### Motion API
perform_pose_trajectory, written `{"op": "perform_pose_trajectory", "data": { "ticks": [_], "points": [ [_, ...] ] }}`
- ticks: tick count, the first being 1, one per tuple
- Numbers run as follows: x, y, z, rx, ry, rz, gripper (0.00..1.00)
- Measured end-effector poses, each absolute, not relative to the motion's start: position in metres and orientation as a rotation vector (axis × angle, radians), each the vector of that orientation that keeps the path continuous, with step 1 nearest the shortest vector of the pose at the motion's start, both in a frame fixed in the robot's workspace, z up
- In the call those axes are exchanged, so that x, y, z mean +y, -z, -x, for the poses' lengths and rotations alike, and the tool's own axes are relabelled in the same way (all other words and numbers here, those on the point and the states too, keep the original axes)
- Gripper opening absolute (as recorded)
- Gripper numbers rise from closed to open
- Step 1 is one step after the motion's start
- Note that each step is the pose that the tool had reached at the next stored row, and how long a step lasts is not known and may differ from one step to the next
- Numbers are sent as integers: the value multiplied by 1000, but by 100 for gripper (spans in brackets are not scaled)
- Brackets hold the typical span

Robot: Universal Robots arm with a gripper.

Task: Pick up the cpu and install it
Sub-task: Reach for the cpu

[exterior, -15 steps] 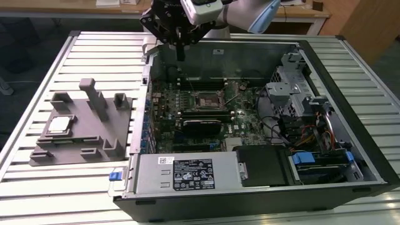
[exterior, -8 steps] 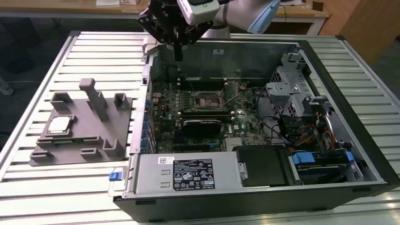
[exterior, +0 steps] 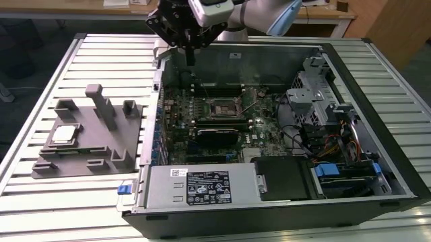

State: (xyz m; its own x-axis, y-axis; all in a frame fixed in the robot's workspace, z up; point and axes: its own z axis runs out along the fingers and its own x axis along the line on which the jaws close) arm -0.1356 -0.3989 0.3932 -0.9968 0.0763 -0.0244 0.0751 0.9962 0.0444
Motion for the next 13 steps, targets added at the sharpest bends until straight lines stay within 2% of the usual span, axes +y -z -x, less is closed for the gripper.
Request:
{"op": "perform_pose_trajectory", "data": {
  "ticks": [13],
  "points": [
    [-399, -393, 141, 3113, -68, -118, 11]
  ]
}}
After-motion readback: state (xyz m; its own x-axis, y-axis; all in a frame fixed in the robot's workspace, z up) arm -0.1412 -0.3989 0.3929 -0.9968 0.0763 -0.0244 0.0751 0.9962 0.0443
